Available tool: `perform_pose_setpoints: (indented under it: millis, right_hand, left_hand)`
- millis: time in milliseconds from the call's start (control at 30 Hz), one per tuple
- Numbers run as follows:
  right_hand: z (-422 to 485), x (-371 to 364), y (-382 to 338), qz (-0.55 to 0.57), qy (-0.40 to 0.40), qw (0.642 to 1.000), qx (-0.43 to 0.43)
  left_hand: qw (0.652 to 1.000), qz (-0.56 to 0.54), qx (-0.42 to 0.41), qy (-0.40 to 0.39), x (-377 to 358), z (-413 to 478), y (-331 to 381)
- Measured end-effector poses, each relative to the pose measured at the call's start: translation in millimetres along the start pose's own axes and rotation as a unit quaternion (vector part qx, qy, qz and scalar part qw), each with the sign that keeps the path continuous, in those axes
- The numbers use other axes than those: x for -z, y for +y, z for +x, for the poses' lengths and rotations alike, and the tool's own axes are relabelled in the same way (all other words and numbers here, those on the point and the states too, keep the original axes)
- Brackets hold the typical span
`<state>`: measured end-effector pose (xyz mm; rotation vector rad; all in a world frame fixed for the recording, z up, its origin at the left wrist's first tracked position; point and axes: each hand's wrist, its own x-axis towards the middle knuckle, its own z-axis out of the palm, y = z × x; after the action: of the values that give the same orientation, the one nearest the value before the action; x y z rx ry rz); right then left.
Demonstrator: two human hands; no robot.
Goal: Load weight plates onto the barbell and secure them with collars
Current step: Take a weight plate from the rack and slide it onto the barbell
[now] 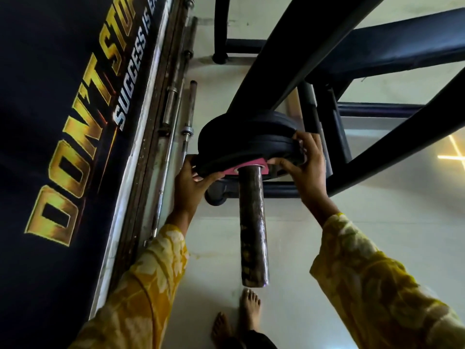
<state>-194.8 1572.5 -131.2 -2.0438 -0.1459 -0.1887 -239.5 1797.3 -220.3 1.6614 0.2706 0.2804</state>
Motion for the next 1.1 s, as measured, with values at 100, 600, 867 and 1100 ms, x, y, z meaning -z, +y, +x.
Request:
perform_pose_setpoints:
  millis: [100,600,867,1100]
  right_hand:
    - [1.8,5.9,3.6,0.007,-0.003,1.000,-0.029]
    - [-87.6,23.8,13.3,0.049,-0.002,0.998,-0.033]
    - [-178.1,47.4,8.7,0.068,-0.015,0.996,-0.058]
    - [-247.3,99.8,-21.5,0.137,-0.017,0.985,-0.103]
  left_hand:
    - [0.998,0.021,-0.002,-0.051,2.4,3.8,-0.9]
    - [0.999,0.003,0.011,-0.041,19.3,-87.1,-8.8]
    - [0.999,0.024,0.034,-0.019,28.9,-194.2,-4.7]
    - [0.998,0.052,0.038,-0.002,34.1,-283.1,31.7]
